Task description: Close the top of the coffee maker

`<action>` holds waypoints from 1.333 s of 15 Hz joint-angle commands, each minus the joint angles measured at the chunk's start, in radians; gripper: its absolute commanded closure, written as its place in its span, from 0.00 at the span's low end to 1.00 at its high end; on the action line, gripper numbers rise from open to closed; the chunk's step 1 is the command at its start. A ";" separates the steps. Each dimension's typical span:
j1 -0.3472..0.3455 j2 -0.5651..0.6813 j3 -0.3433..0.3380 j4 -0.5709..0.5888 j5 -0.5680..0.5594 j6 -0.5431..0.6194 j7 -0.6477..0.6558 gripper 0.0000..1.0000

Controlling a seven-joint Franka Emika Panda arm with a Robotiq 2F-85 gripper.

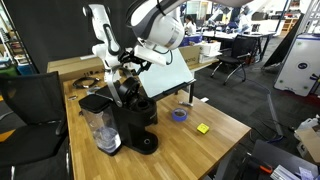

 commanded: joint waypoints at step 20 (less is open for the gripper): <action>-0.101 0.005 0.051 0.070 0.153 -0.330 -0.462 0.00</action>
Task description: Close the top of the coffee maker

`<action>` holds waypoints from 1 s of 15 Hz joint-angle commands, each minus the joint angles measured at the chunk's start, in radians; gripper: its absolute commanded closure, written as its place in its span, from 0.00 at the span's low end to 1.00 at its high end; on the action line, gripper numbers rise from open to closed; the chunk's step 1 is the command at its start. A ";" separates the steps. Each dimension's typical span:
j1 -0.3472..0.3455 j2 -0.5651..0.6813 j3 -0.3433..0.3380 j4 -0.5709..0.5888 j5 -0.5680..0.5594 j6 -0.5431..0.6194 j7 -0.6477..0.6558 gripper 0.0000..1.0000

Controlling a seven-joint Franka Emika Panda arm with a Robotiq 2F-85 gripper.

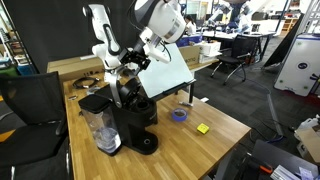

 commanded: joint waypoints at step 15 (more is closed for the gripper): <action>0.024 -0.015 -0.047 0.003 -0.259 -0.455 -0.044 0.00</action>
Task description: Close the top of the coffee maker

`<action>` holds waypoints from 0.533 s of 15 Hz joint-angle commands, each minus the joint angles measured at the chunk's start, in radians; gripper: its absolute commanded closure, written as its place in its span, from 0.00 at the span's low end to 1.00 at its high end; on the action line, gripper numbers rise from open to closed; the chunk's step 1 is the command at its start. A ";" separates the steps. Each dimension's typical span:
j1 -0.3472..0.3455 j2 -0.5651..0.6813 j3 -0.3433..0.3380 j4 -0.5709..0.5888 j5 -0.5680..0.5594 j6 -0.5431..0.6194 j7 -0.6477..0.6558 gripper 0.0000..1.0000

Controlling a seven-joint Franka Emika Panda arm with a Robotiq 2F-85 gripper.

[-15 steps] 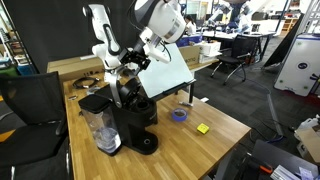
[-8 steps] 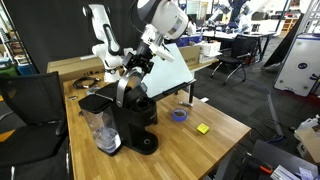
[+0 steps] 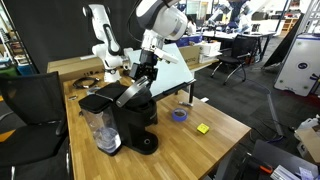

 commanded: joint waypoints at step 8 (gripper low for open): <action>0.028 -0.016 -0.013 -0.031 -0.098 -0.072 -0.050 0.00</action>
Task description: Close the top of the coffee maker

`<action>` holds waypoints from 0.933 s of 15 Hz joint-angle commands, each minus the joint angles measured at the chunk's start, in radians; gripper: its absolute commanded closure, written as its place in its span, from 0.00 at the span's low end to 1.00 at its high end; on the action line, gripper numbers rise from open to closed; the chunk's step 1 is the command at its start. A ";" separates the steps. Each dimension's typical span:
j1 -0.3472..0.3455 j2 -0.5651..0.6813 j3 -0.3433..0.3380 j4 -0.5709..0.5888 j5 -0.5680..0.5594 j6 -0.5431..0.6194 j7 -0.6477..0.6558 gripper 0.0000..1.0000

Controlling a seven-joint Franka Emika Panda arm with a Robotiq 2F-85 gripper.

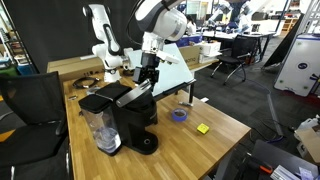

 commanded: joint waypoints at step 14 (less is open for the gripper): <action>0.056 -0.052 -0.008 -0.139 -0.131 0.023 -0.083 0.00</action>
